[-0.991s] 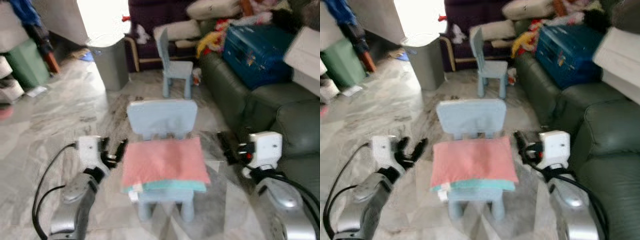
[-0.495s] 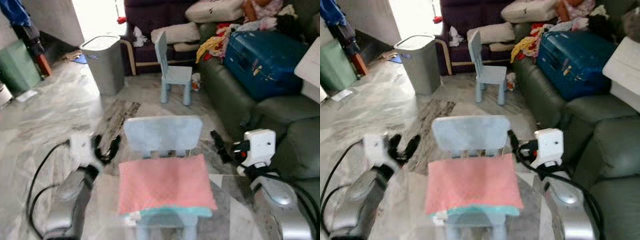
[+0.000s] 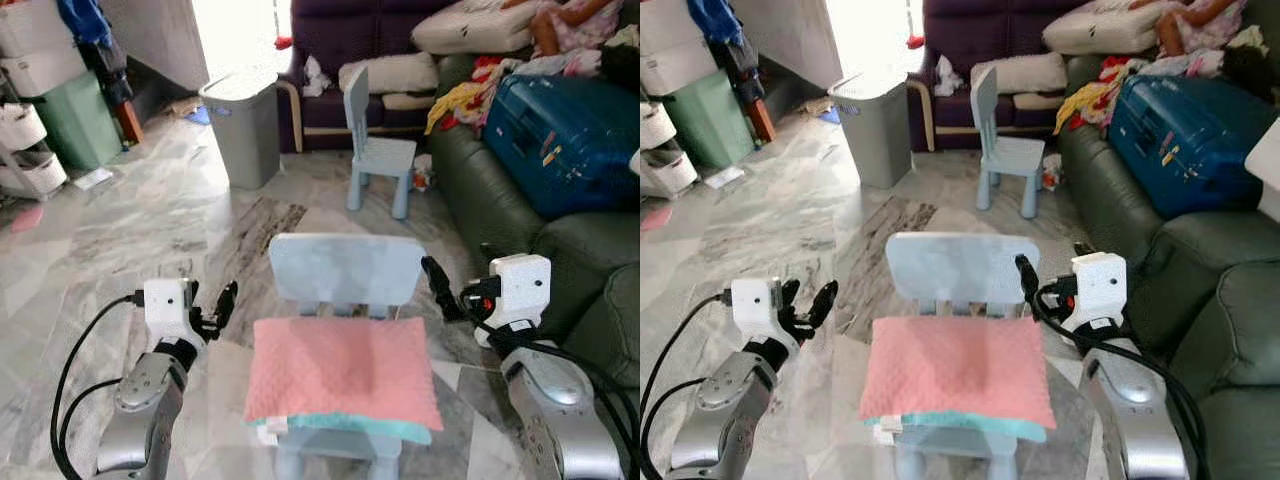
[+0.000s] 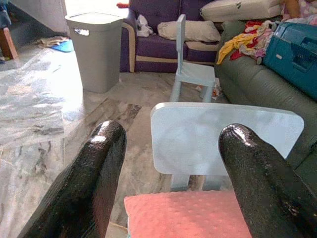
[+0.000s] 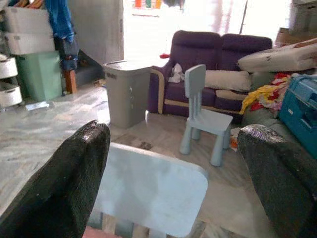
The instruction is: Move the pillow to the sofa
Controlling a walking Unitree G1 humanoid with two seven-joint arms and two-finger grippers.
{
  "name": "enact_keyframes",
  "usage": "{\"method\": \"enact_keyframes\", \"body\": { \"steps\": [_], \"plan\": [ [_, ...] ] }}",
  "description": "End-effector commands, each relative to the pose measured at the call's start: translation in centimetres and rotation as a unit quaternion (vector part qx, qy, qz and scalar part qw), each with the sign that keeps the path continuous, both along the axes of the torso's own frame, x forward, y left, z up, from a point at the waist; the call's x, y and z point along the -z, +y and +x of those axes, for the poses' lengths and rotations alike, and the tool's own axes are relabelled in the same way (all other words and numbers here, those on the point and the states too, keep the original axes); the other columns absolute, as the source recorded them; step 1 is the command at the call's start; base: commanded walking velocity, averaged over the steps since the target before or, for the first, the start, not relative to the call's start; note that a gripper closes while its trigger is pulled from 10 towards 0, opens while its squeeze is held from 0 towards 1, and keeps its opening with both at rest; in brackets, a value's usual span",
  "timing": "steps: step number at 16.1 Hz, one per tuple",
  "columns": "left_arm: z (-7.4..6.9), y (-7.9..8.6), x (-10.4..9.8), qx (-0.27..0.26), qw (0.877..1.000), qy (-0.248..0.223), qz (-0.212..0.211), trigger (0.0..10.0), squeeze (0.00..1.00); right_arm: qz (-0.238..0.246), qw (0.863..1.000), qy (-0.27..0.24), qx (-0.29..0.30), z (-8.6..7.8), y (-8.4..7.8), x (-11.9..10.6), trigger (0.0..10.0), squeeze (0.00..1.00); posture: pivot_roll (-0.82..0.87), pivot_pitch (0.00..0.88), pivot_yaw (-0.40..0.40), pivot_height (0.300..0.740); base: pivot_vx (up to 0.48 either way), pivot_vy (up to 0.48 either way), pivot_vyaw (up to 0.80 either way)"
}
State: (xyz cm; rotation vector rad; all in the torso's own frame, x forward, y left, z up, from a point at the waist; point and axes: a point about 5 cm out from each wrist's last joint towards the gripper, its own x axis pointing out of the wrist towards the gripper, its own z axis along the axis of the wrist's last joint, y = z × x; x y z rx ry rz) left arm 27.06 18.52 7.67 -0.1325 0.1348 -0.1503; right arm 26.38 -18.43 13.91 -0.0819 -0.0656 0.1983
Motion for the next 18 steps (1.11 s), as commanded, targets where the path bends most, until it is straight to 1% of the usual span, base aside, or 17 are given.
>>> {"method": "enact_keyframes", "body": {
  "steps": [1,2,3,5,6,7,9,10,11,12,13,14,15,16,17,18],
  "plan": [
    [0.2,0.8,-0.1,-0.011,1.000,-0.003,0.021,10.0,0.00,0.019,1.000,0.014,0.014,0.2,-0.1,0.3,10.0,0.00,-0.15,0.000,0.055,0.740,0.000,0.000,0.00],
    [0.2,1.0,0.1,-0.012,1.000,-0.002,0.023,10.0,0.00,0.022,0.999,0.017,0.022,0.2,-0.1,0.4,10.0,0.00,-0.15,0.000,0.056,0.740,0.000,0.000,0.00],
    [-0.2,1.3,0.9,-0.020,1.000,0.019,0.000,10.0,0.00,0.014,0.999,0.029,0.027,0.2,-0.2,0.8,10.0,0.00,-0.15,0.000,0.057,0.740,0.000,0.000,0.00],
    [-0.7,1.8,1.8,-0.037,0.999,0.037,0.007,10.0,0.00,0.005,0.999,0.036,0.034,0.1,-0.2,1.4,10.0,0.00,-0.14,0.000,0.058,0.740,0.000,0.000,0.00],
    [-1.5,2.4,2.7,-0.046,0.998,0.050,0.007,10.0,0.00,0.037,0.998,0.048,0.025,-0.2,0.0,2.1,10.0,0.00,-0.14,0.000,0.060,0.740,0.000,0.000,0.00],
    [-2.3,2.9,3.4,-0.057,0.996,0.068,-0.005,10.0,0.00,0.016,0.998,0.051,0.035,-0.5,-0.1,2.4,10.0,0.00,-0.13,0.000,0.060,0.740,0.000,0.000,0.00],
    [-2.9,3.1,3.6,-0.055,0.996,0.073,0.002,10.0,0.00,0.017,0.997,0.069,0.031,-0.7,0.1,2.9,10.0,0.00,-0.12,0.000,0.052,0.740,0.000,0.000,0.00],
    [-3.0,3.2,3.7,-0.051,0.996,0.073,0.008,10.0,0.00,0.009,0.996,0.080,0.023,-0.7,0.4,3.0,10.0,0.00,-0.12,0.004,0.038,0.740,0.000,0.000,0.00],
    [-2.4,3.3,3.5,-0.044,0.997,0.068,0.014,10.0,0.00,-0.005,0.996,0.084,0.021,-0.3,0.5,3.0,10.0,0.00,-0.12,0.008,0.024,0.740,0.000,0.000,0.00],
    [-1.6,3.5,3.2,-0.042,0.997,0.060,0.017,10.0,0.00,-0.015,0.996,0.081,0.018,0.3,0.9,2.7,10.0,0.00,-0.15,0.017,0.001,0.740,0.000,0.000,0.00],
    [-0.8,3.8,2.6,-0.046,0.998,0.050,0.016,10.0,0.00,-0.021,0.997,0.071,0.006,0.7,1.5,2.1,10.0,0.00,-0.15,0.009,-0.009,0.740,0.000,0.000,0.00],
    [-0.1,3.8,2.2,-0.049,0.998,0.044,0.008,10.0,0.00,-0.011,0.998,0.065,-0.004,1.1,2.1,2.0,10.0,0.00,-0.14,0.008,0.011,0.740,0.000,0.000,0.00],
    [0.2,3.6,2.0,-0.042,0.998,0.041,0.007,10.0,0.00,-0.021,0.997,0.070,-0.004,1.3,2.3,2.6,10.0,0.00,-0.13,0.001,0.011,0.740,0.000,0.000,0.00],
    [0.3,3.2,1.7,-0.028,0.999,0.033,-0.002,10.0,0.00,-0.015,0.997,0.072,-0.004,1.5,2.4,3.0,10.0,0.00,-0.11,0.000,0.024,0.740,0.000,0.000,0.00],
    [0.2,3.0,1.3,-0.018,1.000,0.022,0.006,10.0,0.00,-0.004,0.997,0.074,0.001,1.5,2.4,3.4,10.0,0.00,-0.11,0.000,0.029,0.740,0.000,0.000,0.00],
    [0.2,2.9,1.4,-0.020,1.000,0.022,-0.001,10.0,0.00,0.003,0.997,0.075,0.003,1.5,2.3,3.8,10.0,0.00,-0.11,0.000,0.053,0.740,0.000,0.000,0.00]
  ]
}}
